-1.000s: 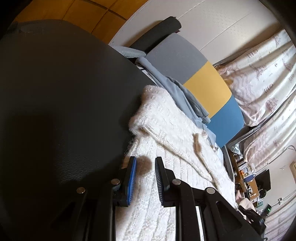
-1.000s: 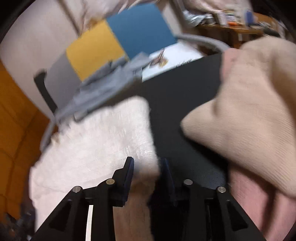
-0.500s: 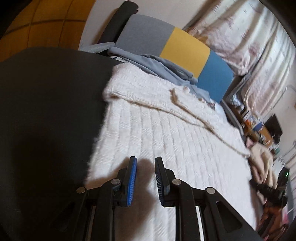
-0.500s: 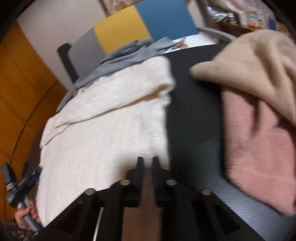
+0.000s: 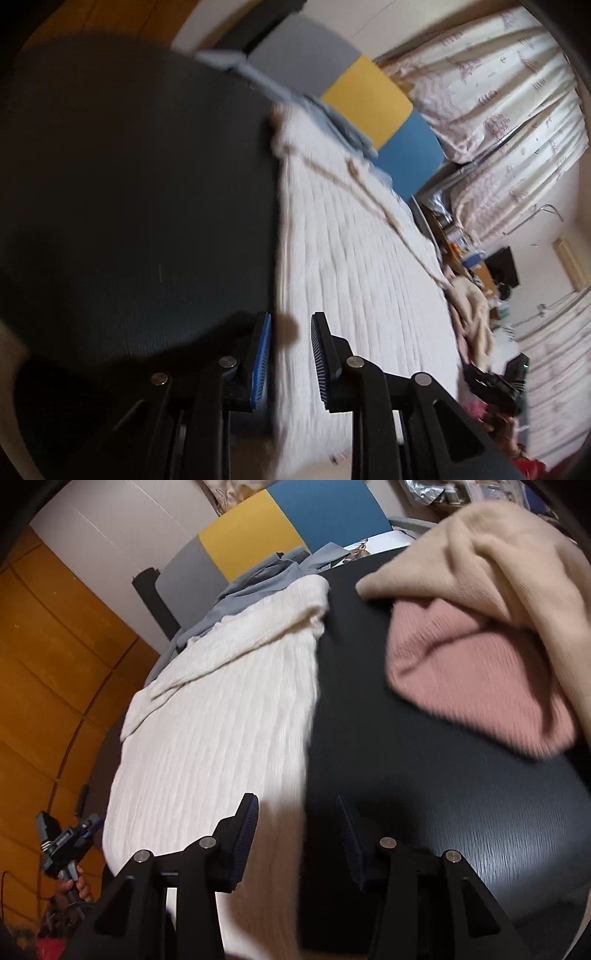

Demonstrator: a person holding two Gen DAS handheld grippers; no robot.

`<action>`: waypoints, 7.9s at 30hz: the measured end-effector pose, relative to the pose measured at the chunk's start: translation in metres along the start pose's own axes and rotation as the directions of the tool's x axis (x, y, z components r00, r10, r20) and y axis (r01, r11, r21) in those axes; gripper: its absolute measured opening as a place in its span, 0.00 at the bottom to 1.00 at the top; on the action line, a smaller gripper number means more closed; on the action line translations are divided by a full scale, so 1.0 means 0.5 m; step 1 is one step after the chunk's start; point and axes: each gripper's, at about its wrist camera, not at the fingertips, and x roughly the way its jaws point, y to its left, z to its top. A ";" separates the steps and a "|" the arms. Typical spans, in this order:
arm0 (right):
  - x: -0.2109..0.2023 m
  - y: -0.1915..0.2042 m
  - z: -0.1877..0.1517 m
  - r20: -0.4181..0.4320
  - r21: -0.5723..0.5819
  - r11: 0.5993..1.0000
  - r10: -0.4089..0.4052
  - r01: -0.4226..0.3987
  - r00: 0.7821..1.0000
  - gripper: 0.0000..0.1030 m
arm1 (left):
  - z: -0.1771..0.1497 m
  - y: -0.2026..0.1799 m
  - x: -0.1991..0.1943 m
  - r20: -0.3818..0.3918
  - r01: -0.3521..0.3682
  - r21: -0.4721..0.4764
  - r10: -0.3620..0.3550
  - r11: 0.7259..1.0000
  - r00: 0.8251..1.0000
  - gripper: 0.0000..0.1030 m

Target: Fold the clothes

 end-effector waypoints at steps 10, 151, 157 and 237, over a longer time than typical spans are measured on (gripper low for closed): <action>-0.008 -0.013 -0.080 -0.022 0.033 0.976 0.218 -0.218 0.976 0.46 | -0.068 0.053 -0.024 0.010 0.173 -0.136 -0.173 0.976 0.985 0.23; 0.505 0.348 0.372 0.014 -0.404 0.909 -0.104 0.101 0.995 0.07 | 0.237 -0.164 0.220 0.269 -0.362 -0.074 0.368 0.929 0.890 0.21; 0.441 0.406 0.359 0.042 -0.389 0.921 0.006 0.011 0.999 0.41 | 0.219 -0.102 0.204 0.300 -0.194 -0.138 0.228 0.971 0.926 0.21; 0.411 0.190 0.368 0.155 -0.268 0.923 -0.240 0.275 0.958 0.23 | 0.257 -0.160 0.331 0.250 -0.046 -0.082 0.065 0.996 0.966 0.16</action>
